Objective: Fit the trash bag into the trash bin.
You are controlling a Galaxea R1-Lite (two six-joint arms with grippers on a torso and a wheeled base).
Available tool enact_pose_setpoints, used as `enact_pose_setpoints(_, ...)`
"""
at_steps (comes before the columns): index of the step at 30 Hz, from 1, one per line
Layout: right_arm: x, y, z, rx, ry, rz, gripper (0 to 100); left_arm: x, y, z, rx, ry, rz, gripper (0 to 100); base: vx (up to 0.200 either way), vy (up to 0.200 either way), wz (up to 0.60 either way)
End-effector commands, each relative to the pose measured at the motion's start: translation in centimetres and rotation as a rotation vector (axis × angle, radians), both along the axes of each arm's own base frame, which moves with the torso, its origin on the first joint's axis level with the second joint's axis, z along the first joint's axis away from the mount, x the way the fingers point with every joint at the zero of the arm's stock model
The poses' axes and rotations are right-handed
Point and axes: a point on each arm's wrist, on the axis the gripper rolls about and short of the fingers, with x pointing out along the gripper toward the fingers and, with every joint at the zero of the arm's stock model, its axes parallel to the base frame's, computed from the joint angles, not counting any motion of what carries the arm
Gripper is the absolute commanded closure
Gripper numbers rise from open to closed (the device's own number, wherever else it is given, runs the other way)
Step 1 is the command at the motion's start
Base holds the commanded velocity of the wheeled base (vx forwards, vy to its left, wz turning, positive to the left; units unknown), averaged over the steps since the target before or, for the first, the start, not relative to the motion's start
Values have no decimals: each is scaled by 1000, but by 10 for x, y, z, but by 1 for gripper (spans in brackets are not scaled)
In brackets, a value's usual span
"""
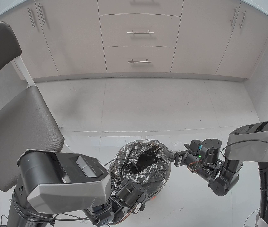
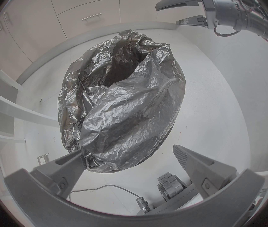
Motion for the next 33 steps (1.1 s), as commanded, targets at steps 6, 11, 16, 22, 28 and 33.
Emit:
enact_pose_setpoints(6, 0, 0, 2, 7, -16, 0, 0, -1, -10, 41, -117, -86, -9, 0, 0, 0, 0)
enact_pose_setpoints(11, 0, 0, 1, 6, -13, 0, 0, 0, -14, 86, -214, -170, -15, 0, 0, 0, 0)
enact_pose_setpoints(16, 0, 1, -1, 4, -9, 1, 0, 13, -9, 91, -226, -187, 19, 0, 0, 0, 0)
enact_pose_setpoints(22, 0, 1, -1, 4, -9, 1, 0, 39, -5, 73, -202, -185, 74, 0, 0, 0, 0)
enact_pose_setpoints(28, 0, 1, -2, 3, -8, 3, 0, 59, 0, 45, -160, -160, 109, 0, 0, 0, 0)
enact_pose_setpoints(33, 0, 1, -4, -1, -3, 2, 0, 58, 0, 33, -144, -129, 97, 0, 0, 0, 0)
